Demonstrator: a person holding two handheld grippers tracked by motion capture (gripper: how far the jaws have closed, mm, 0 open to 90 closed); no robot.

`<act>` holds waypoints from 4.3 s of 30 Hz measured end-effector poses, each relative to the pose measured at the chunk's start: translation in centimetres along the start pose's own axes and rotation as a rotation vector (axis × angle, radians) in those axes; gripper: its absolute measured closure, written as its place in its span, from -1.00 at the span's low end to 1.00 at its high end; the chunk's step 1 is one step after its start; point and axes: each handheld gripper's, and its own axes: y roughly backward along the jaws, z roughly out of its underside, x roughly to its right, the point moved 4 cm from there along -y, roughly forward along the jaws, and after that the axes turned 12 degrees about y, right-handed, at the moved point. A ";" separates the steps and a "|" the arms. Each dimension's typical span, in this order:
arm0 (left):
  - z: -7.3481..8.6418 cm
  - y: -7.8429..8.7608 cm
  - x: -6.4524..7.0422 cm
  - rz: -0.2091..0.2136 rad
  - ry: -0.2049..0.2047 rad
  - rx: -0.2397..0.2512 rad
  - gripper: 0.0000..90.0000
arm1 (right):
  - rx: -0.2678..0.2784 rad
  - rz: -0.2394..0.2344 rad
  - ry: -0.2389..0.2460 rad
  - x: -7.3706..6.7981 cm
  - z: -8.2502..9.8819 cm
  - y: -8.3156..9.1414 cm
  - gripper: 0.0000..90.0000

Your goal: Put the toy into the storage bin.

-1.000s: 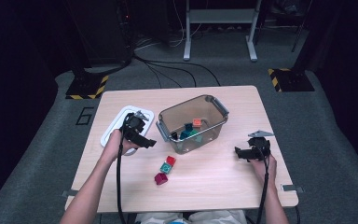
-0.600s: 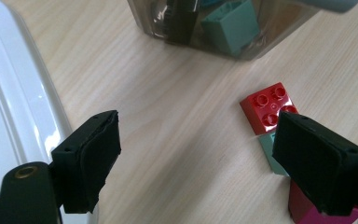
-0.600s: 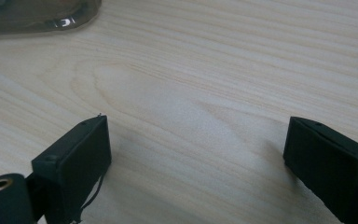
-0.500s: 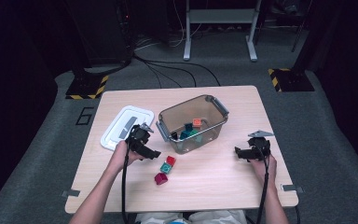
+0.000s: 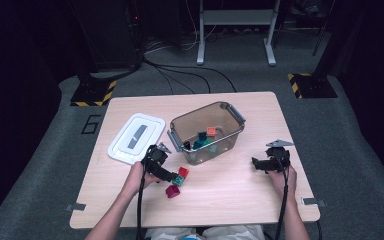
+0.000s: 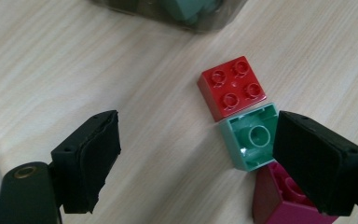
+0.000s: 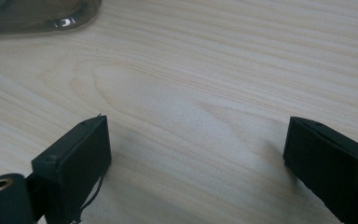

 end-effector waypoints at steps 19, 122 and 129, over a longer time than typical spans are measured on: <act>1.0 -1.4 2.0 -0.020 -0.021 -0.012 -0.38 | 0.000 0.000 0.000 0.0 0.0 0.0 -0.85; -9.2 11.9 -1.2 -0.119 -0.099 0.105 0.31 | 0.000 -0.001 0.000 0.0 0.0 0.0 -0.85; -11.4 12.1 -0.6 -0.129 -0.123 0.106 0.31 | -0.001 -0.001 -0.004 0.0 0.0 0.0 -0.85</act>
